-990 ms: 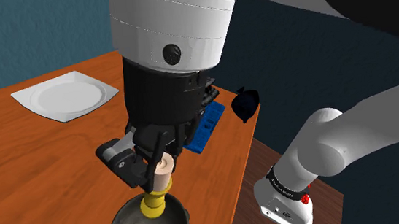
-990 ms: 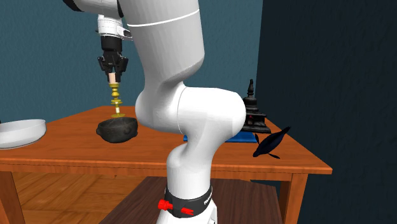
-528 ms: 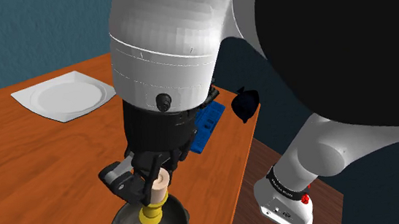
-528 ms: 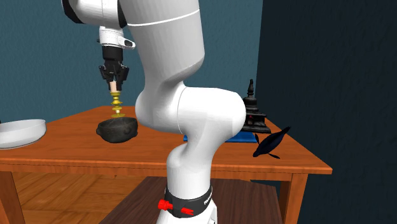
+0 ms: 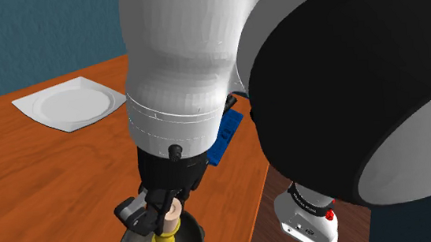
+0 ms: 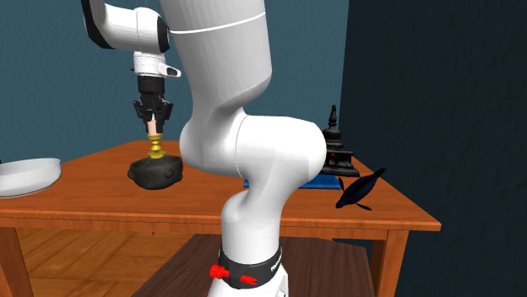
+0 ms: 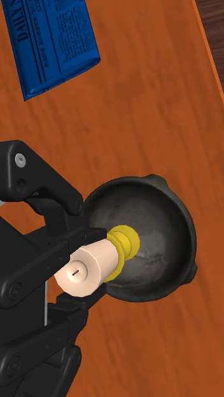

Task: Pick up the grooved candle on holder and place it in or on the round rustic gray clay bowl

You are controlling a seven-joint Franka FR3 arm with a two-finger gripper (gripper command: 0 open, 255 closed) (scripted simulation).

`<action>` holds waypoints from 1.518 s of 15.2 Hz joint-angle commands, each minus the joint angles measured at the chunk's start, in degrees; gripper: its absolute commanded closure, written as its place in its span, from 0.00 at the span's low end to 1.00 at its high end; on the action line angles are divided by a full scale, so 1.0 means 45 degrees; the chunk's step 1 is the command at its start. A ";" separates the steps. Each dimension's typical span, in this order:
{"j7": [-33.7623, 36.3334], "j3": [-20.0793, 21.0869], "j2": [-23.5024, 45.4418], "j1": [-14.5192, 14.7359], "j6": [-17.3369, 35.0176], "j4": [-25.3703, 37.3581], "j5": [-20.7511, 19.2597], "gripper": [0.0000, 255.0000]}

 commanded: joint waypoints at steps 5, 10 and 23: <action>-0.0014 0.0123 0.0090 -0.0046 0.0257 -0.0160 0.0007 1.00; -0.0014 0.0122 0.0090 -0.0046 0.0255 -0.0159 0.0006 0.00; 0.0037 -0.0598 -0.0160 -0.0009 -0.1365 0.1151 -0.0248 0.00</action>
